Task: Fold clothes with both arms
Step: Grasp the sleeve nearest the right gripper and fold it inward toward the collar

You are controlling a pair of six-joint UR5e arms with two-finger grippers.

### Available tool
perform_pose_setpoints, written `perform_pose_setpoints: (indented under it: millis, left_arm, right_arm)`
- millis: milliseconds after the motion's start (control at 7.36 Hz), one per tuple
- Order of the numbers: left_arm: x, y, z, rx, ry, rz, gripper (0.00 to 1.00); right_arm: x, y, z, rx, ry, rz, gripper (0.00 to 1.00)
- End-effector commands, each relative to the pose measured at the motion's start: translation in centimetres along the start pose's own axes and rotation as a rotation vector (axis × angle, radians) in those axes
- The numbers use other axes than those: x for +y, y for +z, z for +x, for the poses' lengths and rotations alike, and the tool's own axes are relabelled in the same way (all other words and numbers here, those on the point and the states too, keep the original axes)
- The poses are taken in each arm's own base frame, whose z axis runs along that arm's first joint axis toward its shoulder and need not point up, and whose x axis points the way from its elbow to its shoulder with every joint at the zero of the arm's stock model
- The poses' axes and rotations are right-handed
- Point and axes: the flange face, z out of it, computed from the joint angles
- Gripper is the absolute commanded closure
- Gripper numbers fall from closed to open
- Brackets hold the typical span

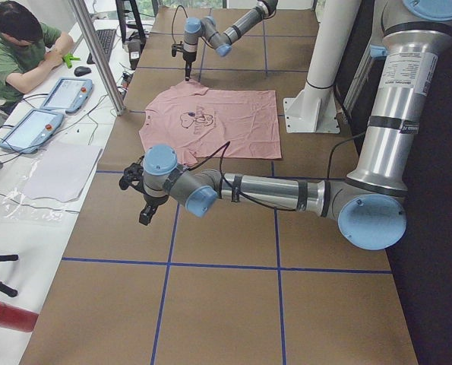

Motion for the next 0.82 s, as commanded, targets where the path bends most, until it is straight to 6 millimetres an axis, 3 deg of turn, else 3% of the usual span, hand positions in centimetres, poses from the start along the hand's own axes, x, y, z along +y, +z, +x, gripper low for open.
perform_pose_setpoints:
  millis: [0, 136, 272, 408, 680]
  left_arm:
    - [0.0, 0.0, 0.0, 0.0, -0.001, 0.0, 0.0]
    - [0.1, 0.1, -0.1, 0.0, -0.003, -0.002, 0.0]
    - [0.1, 0.1, -0.1, 0.0, -0.003, -0.002, 0.0]
    - [0.1, 0.2, -0.2, -0.001, -0.005, -0.004, 0.0]
    - [0.2, 0.4, -0.4, -0.002, -0.008, -0.008, 0.0]
  right_arm:
    - [0.1, 0.2, -0.2, 0.001, -0.003, -0.003, 0.53]
    - [0.1, 0.2, -0.2, 0.0, -0.004, -0.004, 0.76]
    - [0.2, 0.2, -0.3, -0.001, -0.006, -0.005, 0.93]
    - [-0.1, -0.1, -0.6, -0.005, -0.016, -0.001, 1.0]
    - [-0.5, -1.5, -2.3, -0.038, -0.035, 0.012, 1.0]
